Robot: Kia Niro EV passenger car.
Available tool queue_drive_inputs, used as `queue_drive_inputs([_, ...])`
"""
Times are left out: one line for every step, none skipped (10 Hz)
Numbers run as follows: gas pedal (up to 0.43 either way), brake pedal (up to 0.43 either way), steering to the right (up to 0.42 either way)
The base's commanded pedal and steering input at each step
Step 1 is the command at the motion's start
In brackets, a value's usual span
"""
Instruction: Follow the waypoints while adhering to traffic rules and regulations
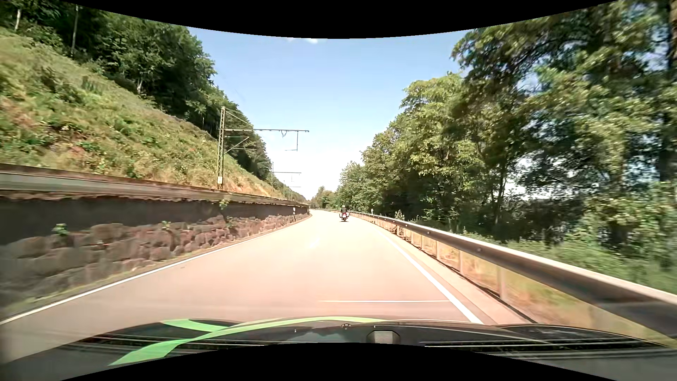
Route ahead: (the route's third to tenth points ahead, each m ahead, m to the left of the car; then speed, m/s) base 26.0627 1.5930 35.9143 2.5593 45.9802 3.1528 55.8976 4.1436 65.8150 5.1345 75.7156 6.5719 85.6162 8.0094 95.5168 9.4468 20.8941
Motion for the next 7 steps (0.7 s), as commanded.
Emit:
queue_drive_inputs([0.228,0.0,-0.006])
queue_drive_inputs([0.228,0.0,-0.007])
queue_drive_inputs([0.24,0.0,-0.009])
queue_drive_inputs([0.24,0.0,-0.01])
queue_drive_inputs([0.24,0.0,-0.011])
queue_drive_inputs([0.24,0.0,-0.011])
queue_drive_inputs([0.24,0.0,-0.011])
